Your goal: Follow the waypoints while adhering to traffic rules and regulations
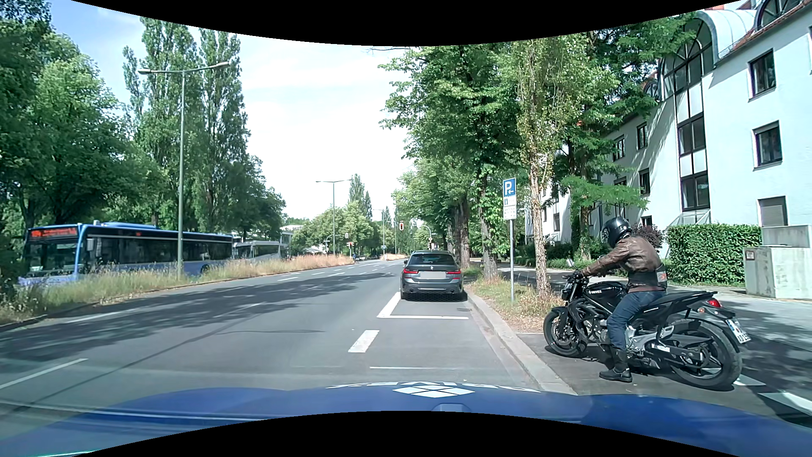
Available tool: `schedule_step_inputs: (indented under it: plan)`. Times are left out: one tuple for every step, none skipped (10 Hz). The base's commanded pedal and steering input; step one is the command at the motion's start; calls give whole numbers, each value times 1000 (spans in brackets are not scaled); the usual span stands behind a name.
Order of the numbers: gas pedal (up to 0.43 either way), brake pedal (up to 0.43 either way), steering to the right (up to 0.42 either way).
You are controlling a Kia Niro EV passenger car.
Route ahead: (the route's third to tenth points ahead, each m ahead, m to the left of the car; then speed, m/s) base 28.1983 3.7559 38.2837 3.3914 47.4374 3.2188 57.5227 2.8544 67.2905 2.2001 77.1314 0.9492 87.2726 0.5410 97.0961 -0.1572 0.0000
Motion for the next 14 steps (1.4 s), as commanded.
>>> schedule_step_inputs:
  plan:
    - [0, 415, -28]
    - [0, 415, -27]
    - [0, 415, -28]
    - [0, 415, -27]
    - [0, 415, -27]
    - [0, 415, -27]
    - [0, 415, -27]
    - [0, 415, -27]
    - [0, 415, -27]
    - [0, 415, -27]
    - [0, 409, -27]
    - [0, 409, -27]
    - [0, 402, -27]
    - [0, 409, -27]
